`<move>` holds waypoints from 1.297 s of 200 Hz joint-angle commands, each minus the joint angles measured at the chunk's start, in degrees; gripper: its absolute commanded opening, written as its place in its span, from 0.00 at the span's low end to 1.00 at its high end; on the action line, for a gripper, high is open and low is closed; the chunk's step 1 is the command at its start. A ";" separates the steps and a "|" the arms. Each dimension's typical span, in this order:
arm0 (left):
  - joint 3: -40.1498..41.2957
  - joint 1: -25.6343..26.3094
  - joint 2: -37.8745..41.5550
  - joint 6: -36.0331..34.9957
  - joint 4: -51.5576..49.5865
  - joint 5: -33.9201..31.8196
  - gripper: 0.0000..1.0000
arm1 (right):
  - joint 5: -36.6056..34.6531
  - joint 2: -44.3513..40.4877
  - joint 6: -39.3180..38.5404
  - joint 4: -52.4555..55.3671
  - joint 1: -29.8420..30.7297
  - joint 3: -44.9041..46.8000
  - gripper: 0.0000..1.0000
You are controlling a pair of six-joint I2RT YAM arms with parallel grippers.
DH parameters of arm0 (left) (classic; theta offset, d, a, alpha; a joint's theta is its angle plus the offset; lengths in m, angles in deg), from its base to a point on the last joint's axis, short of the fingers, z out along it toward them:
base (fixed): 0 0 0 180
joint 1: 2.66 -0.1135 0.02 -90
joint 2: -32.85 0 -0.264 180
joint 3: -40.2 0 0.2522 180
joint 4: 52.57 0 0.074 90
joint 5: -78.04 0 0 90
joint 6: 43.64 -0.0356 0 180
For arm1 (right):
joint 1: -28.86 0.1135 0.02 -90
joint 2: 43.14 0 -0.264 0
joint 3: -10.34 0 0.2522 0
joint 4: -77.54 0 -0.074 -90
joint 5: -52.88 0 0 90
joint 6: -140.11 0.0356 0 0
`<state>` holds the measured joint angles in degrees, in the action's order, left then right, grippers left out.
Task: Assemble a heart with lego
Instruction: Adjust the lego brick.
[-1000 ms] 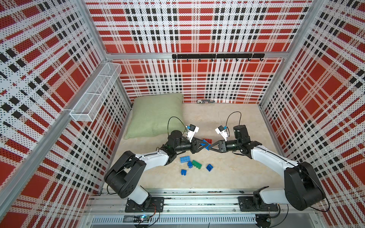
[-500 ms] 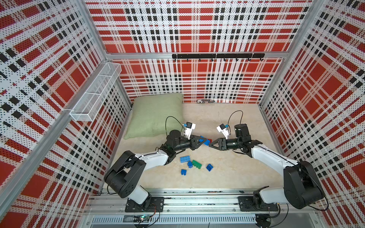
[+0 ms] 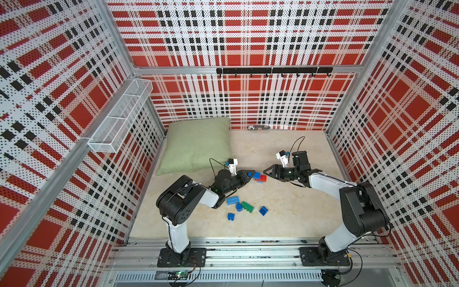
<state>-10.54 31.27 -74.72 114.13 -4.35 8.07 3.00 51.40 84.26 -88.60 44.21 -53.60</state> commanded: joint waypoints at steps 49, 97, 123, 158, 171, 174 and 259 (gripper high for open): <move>-3.98 -2.19 -8.52 2.65 7.33 1.82 0.00 | -5.23 6.02 -0.72 -1.09 -0.17 -1.25 0.58; -6.95 -2.33 -12.51 2.22 7.56 3.70 0.03 | -5.45 8.28 -0.08 -1.83 -0.15 -1.81 0.50; -7.48 -2.25 -13.98 2.72 8.22 3.93 0.04 | -4.40 8.64 0.52 -3.36 -0.07 -1.68 0.49; -6.27 -2.33 -10.28 3.21 8.53 3.10 0.04 | -3.36 4.22 -0.87 -7.08 0.25 0.23 0.53; -6.20 -2.34 -8.60 4.25 8.43 3.74 0.04 | -4.00 1.95 -6.65 -6.27 0.47 0.50 0.54; -6.14 -2.30 -8.25 4.51 8.30 3.82 0.04 | -4.71 1.51 -8.28 -5.67 0.58 0.36 0.55; -6.95 0.41 -1.68 10.79 7.85 6.10 0.06 | -1.85 -10.34 -45.55 -16.30 5.58 8.24 0.73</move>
<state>-16.90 30.61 -79.01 122.50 2.62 12.12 0.53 44.71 53.79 -99.20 47.45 -47.87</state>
